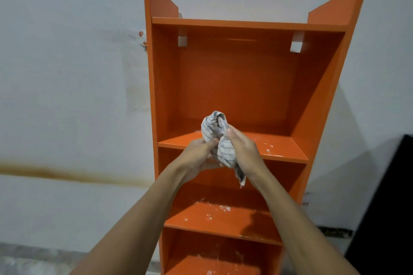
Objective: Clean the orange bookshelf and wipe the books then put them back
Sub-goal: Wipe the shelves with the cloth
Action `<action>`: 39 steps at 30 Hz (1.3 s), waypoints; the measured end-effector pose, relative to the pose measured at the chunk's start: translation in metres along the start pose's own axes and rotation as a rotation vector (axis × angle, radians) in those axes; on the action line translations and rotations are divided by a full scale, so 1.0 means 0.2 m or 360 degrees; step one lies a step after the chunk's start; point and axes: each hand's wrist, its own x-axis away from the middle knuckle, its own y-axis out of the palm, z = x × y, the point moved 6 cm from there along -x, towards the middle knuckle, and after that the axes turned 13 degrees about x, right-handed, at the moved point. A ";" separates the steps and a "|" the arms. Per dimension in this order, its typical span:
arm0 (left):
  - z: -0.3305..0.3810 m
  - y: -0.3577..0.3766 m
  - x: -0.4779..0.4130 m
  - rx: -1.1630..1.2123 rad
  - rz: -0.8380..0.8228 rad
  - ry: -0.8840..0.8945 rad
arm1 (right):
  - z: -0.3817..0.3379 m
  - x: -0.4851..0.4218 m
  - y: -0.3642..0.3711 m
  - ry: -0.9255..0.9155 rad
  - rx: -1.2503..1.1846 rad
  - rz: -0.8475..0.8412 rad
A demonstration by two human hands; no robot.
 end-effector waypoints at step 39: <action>0.19 -0.87 -0.26 -0.1024 0.1606 0.0902 | 0.47 -1.33 -0.13 -0.0034 0.1228 -0.0176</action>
